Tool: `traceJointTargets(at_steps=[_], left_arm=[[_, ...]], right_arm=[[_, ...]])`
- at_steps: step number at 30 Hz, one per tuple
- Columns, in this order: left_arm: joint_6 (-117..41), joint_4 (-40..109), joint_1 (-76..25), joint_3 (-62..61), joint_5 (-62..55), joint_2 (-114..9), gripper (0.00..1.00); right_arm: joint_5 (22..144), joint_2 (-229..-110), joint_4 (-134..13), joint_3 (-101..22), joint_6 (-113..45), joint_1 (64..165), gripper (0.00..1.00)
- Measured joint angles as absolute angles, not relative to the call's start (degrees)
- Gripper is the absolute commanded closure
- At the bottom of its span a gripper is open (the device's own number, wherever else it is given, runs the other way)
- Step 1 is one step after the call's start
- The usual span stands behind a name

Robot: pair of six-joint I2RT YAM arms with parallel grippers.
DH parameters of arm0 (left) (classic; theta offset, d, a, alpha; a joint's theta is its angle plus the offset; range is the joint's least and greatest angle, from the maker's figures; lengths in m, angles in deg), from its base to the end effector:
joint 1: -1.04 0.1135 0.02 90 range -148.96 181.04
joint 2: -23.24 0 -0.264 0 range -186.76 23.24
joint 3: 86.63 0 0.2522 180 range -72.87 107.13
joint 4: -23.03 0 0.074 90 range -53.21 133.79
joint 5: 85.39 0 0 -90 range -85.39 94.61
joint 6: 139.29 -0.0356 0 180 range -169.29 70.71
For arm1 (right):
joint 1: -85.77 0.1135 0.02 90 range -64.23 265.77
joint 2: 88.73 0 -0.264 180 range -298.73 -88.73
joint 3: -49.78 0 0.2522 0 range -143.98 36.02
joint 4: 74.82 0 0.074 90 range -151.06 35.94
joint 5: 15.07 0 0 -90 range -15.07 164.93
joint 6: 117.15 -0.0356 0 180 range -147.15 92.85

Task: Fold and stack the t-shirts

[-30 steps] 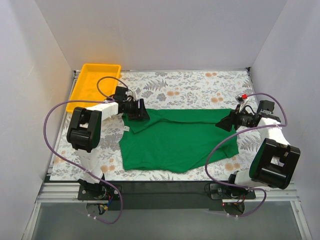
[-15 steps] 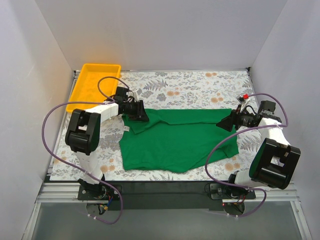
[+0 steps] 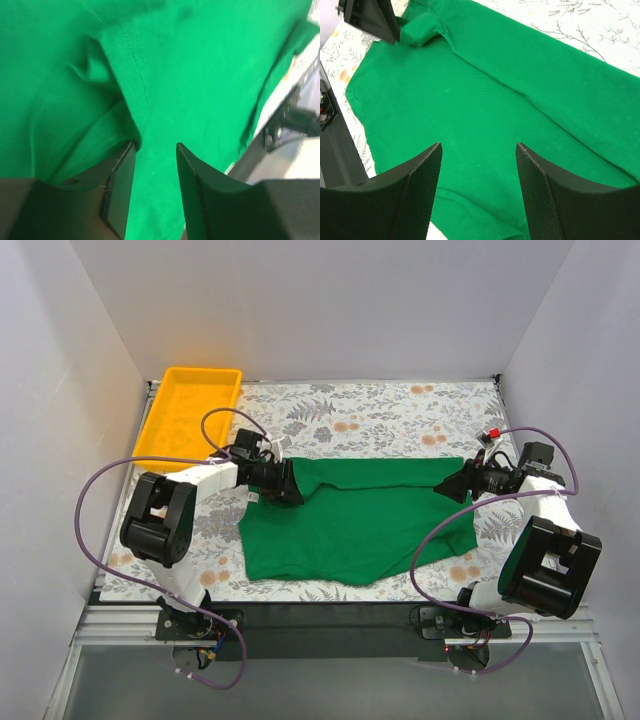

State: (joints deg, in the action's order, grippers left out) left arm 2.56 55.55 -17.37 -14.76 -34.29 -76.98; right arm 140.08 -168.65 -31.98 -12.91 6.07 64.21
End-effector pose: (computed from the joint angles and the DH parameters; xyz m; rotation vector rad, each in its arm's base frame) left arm 0.3139 -0.1281 0.1647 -0.5698 2.8064 -1.2500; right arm 0.2528 -0.0652 0.2216 -0.5508 1.9832 0.9015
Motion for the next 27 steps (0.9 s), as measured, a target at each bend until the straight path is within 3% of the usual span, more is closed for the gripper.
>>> traceJointTargets(at_steps=[5, 10, 15, 27], left_arm=[[2.60, 57.28, -20.02, -17.01, -35.25, -75.69, 0.58], [2.71, 57.74, -20.69, -17.89, -34.57, -66.67, 0.50], [3.65, 56.47, -20.67, -17.71, -27.54, -58.51, 0.46], [9.58, 57.52, -20.61, -13.52, -15.58, -72.52, 0.50]], right_arm=[[140.32, -168.54, -31.83, -12.91, 6.07, 63.97, 0.33], [140.73, -168.37, -31.22, -12.91, 6.09, 63.73, 0.33], [141.13, -168.32, -31.09, -12.91, 6.07, 63.60, 0.33], [141.10, -168.32, -31.02, -12.91, 6.07, 63.60, 0.33]])
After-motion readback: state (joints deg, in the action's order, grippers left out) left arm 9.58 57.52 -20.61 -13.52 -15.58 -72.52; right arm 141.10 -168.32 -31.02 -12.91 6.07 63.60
